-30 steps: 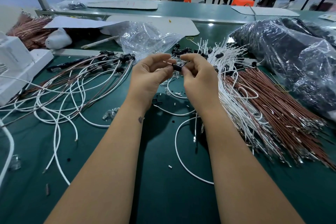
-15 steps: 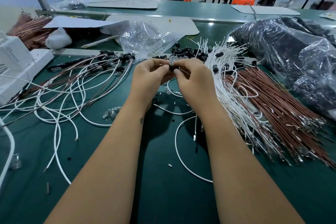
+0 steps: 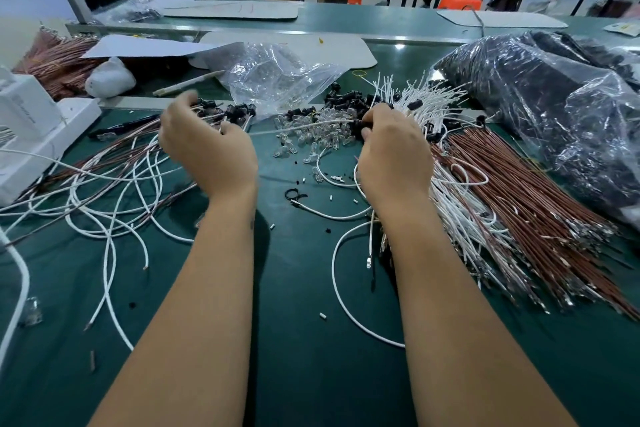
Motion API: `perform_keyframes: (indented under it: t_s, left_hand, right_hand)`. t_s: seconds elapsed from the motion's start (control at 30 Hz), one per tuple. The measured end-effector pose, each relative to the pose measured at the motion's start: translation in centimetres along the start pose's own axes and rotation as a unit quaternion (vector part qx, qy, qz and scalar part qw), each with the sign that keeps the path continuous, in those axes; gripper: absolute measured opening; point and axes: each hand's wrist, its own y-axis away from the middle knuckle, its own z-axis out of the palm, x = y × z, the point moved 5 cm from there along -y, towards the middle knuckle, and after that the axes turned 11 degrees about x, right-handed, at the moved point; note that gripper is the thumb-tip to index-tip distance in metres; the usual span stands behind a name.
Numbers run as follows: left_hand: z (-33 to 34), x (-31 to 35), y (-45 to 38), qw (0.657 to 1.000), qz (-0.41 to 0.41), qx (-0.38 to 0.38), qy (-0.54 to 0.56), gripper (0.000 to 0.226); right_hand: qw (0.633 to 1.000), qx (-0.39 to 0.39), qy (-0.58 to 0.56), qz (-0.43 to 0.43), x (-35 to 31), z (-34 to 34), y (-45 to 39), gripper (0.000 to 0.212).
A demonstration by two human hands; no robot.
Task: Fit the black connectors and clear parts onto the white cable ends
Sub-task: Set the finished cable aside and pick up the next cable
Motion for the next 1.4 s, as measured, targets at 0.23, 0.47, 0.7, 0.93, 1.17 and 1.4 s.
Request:
perform_keyframes:
  t_s: [0.23,0.47,0.7,0.93,1.17,1.4]
  left_hand:
    - [2.9,5.2,6.5,0.907,0.300,-0.282,0.086,0.033]
    - [2.4,3.9,4.3,0.944,0.254,-0.204,0.054,0.027]
    - [2.2,2.9,3.5,0.944,0.274,-0.163,-0.083,0.033]
    - [3.8,4.7,7.1,0.899,0.329,-0.286,0.039,0.040]
    - [4.2,1.9,4.6,0.941,0.190,-0.281,0.017,0.041]
    - [3.6,3.7,6.5,0.916,0.195,-0.334,0.103,0.021]
  right_hand:
    - [0.996,-0.010,-0.077,-0.036,-1.7,0.3,0.4,0.019]
    - [0.998,0.013,-0.064,-0.004,-0.2,-0.2,0.1,0.012]
    - [0.997,-0.030,-0.065,0.008,-0.2,0.5,0.2,0.011]
    - [0.989,-0.086,-0.113,-0.037,-2.1,1.3,1.0,0.018]
    - [0.989,-0.087,-0.119,0.025,-0.3,1.2,0.5,0.012]
    - [0.979,-0.093,-0.180,0.031,-0.6,1.4,0.7,0.013]
